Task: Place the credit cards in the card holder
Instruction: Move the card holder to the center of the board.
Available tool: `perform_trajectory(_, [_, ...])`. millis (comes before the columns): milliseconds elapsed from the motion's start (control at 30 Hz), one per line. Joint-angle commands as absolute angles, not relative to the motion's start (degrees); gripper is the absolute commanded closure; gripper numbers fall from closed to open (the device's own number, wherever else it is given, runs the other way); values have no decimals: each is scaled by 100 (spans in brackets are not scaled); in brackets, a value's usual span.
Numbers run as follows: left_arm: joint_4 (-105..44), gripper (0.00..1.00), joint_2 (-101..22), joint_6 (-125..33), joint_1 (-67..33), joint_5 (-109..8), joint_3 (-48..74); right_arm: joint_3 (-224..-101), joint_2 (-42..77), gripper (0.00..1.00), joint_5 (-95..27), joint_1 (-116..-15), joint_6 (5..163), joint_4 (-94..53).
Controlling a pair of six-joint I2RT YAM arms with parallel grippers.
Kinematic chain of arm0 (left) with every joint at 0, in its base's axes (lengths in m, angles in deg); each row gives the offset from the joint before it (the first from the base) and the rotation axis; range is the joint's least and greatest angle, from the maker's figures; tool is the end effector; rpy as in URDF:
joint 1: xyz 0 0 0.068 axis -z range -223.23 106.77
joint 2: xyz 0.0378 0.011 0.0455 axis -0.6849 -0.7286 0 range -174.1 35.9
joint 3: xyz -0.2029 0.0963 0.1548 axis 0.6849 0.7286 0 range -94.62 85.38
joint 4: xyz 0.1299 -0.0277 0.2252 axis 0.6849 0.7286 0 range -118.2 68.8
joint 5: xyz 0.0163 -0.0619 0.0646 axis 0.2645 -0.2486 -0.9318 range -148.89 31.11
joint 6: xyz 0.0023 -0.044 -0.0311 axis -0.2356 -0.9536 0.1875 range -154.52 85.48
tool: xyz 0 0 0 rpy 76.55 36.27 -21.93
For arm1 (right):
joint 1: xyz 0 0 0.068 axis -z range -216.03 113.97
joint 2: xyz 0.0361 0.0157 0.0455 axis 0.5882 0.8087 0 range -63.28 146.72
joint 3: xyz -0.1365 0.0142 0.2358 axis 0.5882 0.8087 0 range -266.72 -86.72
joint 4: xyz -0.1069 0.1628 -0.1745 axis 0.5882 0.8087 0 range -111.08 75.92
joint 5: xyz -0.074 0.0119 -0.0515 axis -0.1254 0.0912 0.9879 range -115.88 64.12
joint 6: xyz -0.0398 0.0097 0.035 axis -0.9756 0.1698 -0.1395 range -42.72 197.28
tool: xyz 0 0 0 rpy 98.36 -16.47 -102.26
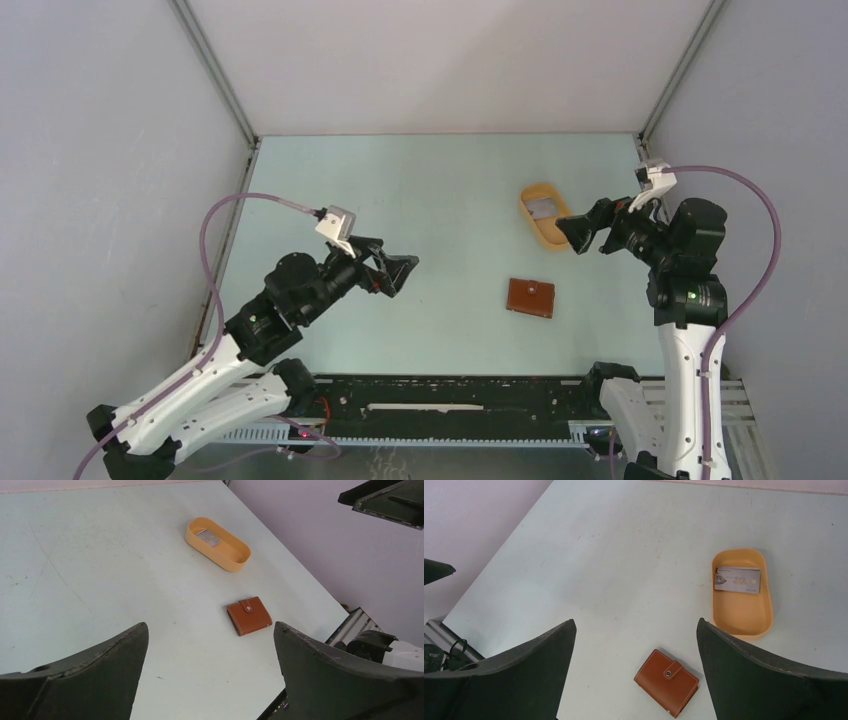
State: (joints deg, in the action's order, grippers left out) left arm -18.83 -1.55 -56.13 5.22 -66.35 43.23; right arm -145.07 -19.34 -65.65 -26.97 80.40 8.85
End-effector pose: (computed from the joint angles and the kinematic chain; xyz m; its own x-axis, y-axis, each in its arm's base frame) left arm 0.1087 -0.1158 0.3449 -0.2918 -0.2212 -0.9305 0.5902 0.7239 -0.3572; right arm 0.1517 -0.0012 0.3887 -0.2904 0.0886 -0.9528 -0.4726 0.8525 0.2233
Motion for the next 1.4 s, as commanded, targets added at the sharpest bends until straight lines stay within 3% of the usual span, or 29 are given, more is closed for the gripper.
perform_trajectory(0, [-1906,0,-115,-5664,472,-6691,4459,-14725,-1939,0,-6576,-2654,7973,825])
perform_trajectory(167, [-2309,0,-112,-5768,460,-6536,4705,-14693,-1778,0,-6850,-2654,7586,820])
perform_trajectory(400, [-3219,0,-427,-5975,461,-6389,5090,-14644,-1257,0,-9260,-2760,4734,1936])
perform_trajectory(633, [-4726,0,-1149,-6056,459,-6077,5452,-14671,-163,0,-6734,-3887,3926,2151])
perform_trajectory(867, [-5558,0,-2257,-5900,453,-5216,5419,-14759,876,2,-5779,-4173,3907,2334])
perform_trajectory(1067, [-6955,1,-3454,-5577,450,-4847,5814,-14842,1894,14,-5080,-4251,4044,2430])
perform_trajectory(1200, [-7740,7,-4302,-5501,452,-4551,5785,-15025,2497,27,-5190,-4253,4001,2839])
perform_trajectory(1367, [-9170,11,-5258,-5799,417,-4128,5939,-15006,2925,32,-5052,-4229,3819,2993])
